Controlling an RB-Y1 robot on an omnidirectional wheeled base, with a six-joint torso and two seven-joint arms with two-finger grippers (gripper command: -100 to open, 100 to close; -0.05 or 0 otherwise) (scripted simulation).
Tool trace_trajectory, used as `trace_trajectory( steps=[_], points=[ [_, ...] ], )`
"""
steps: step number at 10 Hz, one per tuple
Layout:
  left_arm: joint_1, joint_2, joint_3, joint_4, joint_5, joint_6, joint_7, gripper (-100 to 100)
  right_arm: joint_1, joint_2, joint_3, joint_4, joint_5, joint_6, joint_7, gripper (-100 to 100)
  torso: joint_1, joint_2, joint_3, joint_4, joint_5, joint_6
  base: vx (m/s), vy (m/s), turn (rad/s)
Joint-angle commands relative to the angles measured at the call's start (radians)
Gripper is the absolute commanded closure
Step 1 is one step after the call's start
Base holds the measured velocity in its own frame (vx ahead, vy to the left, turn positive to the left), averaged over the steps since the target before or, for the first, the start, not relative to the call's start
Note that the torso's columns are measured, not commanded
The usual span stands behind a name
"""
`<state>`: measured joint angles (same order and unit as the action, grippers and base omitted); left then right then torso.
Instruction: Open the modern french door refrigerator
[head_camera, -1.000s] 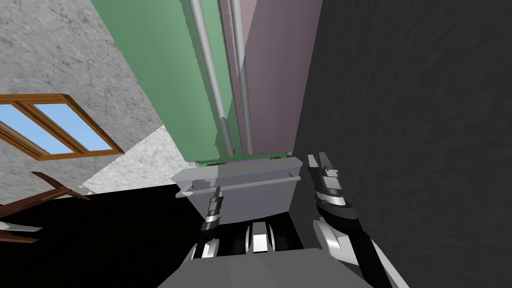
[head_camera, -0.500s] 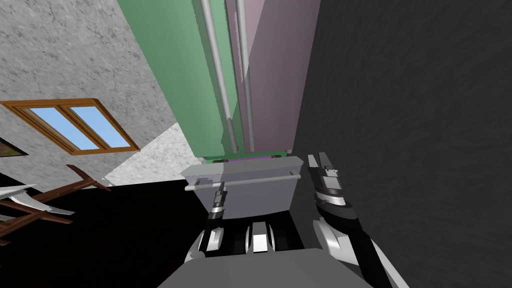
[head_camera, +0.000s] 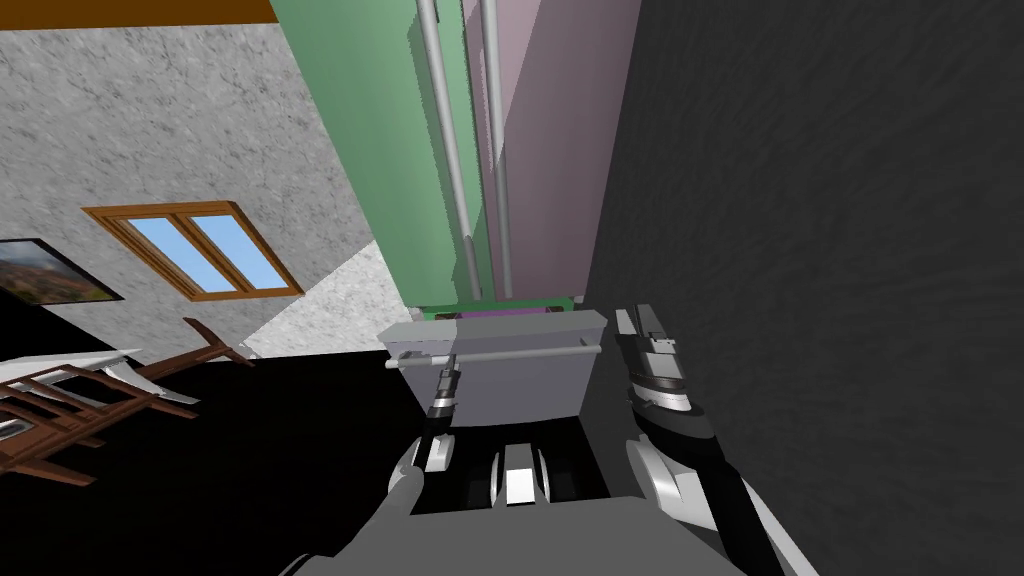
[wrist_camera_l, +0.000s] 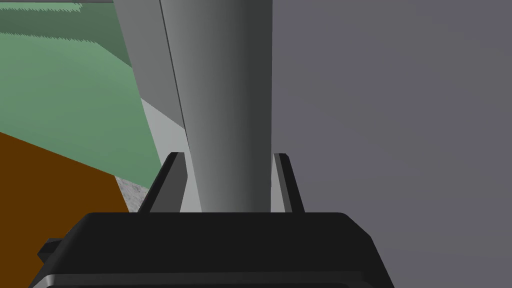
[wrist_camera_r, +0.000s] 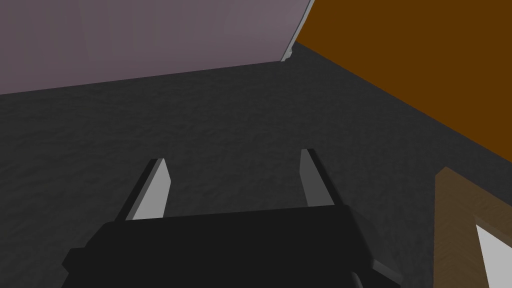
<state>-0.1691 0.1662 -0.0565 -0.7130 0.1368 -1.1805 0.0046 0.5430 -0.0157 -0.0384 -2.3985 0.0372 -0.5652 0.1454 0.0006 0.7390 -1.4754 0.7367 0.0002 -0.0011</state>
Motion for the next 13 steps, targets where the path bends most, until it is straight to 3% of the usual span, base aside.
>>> trace_trajectory(
  steps=[1, 2, 5, 13],
  points=[
    [-0.071, 0.016, -0.029, 0.068, 0.032, 0.006, -0.018, 100, 0.0, 0.0, 0.0, 0.0, 0.0, 0.0, 0.0, 0, -0.001, -0.001, 0.0, 0.002, -0.001, 0.001, -0.134, -0.011, 0.074],
    [-0.093, 0.016, -0.029, 0.084, 0.032, 0.006, -0.018, 100, 0.0, 0.0, 0.0, 0.0, 0.0, 0.0, 0.0, 0, -0.002, 0.0, 0.0, 0.003, -0.002, 0.0, -0.105, -0.011, 0.033],
    [-0.084, 0.016, -0.033, 0.08, 0.03, 0.008, -0.013, 100, 0.0, 0.0, 0.0, 0.0, 0.0, 0.0, 0.0, 0, -0.003, -0.002, -0.001, 0.003, -0.002, 0.001, -0.059, 0.001, 0.014],
    [-0.083, 0.023, -0.046, 0.073, 0.025, 0.007, 0.0, 100, 0.0, 0.0, 0.0, 0.0, 0.0, 0.0, 0.0, 0, -0.001, 0.003, 0.002, 0.003, -0.001, 0.0, -0.172, -0.004, 0.028]
  ],
)
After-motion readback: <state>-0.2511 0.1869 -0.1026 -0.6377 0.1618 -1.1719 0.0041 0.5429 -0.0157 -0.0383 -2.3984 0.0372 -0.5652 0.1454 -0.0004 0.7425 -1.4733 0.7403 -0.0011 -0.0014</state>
